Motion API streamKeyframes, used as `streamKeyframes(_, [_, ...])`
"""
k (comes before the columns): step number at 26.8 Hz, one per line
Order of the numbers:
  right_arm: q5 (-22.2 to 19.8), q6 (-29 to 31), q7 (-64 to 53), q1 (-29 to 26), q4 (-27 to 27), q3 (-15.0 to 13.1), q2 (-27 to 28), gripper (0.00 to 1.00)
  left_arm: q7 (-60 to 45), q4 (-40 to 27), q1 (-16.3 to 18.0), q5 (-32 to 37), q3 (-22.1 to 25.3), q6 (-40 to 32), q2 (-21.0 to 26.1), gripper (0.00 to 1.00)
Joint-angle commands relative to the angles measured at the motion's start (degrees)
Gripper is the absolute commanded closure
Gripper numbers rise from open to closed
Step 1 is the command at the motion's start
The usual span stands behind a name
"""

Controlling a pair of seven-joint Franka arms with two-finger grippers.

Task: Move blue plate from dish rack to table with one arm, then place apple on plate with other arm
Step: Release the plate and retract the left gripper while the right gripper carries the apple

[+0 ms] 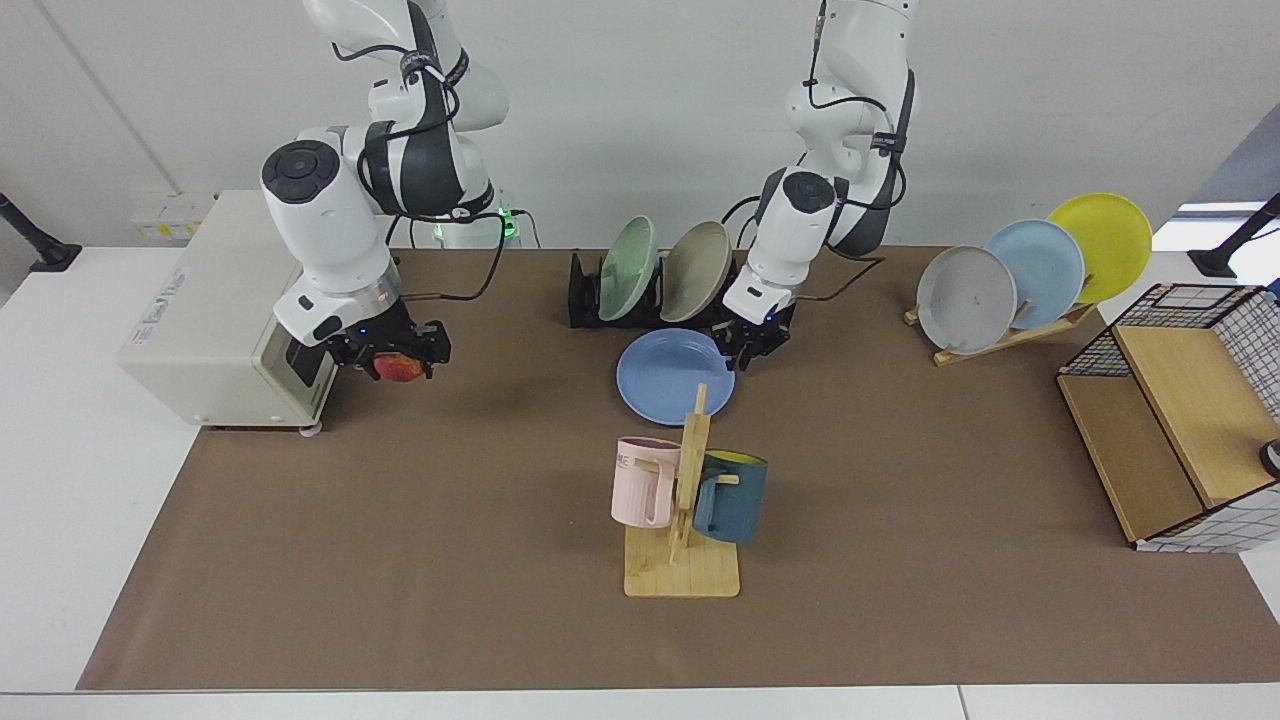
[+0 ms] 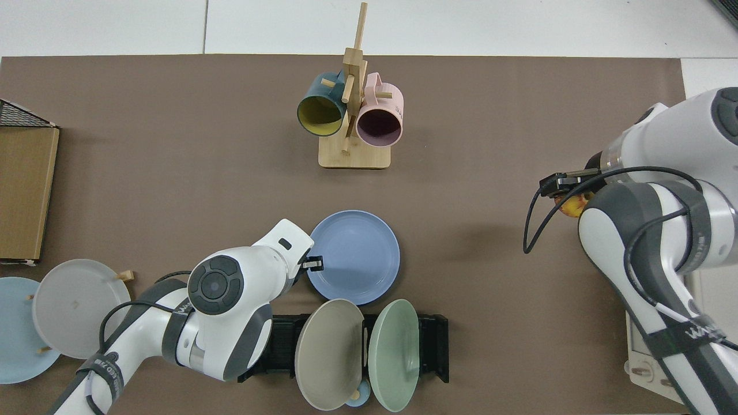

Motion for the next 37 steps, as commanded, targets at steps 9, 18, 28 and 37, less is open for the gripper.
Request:
streamKeyframes(9, [-0.51, -0.45, -1.21, -0.44, -0.09, 0.46, -0.43, 1.00, 2.56, 18.28, 0.25, 7.44, 6.43, -30.14, -1.81, 0.00])
streamKeyframes(18, [-0.42, -0.28, -1.13, 0.00, -0.53, 0.55, -0.52, 1.00, 12.14, 32.16, 0.87, 7.53, 14.17, -50.00, -3.92, 0.00])
streamKeyframes(28, [0.45, 2.18, -0.25, 1.75, -2.28, 0.90, -0.60, 1.00, 23.82, 38.86, 4.73, 7.53, 20.23, -58.90, -6.20, 0.00])
streamKeyframes(37, [0.54, 3.85, 9.75, 10.62, -3.34, 0.90, -1.04, 1.00, 24.80, 38.77, 4.82, 7.44, 21.56, -58.20, -6.82, 0.00])
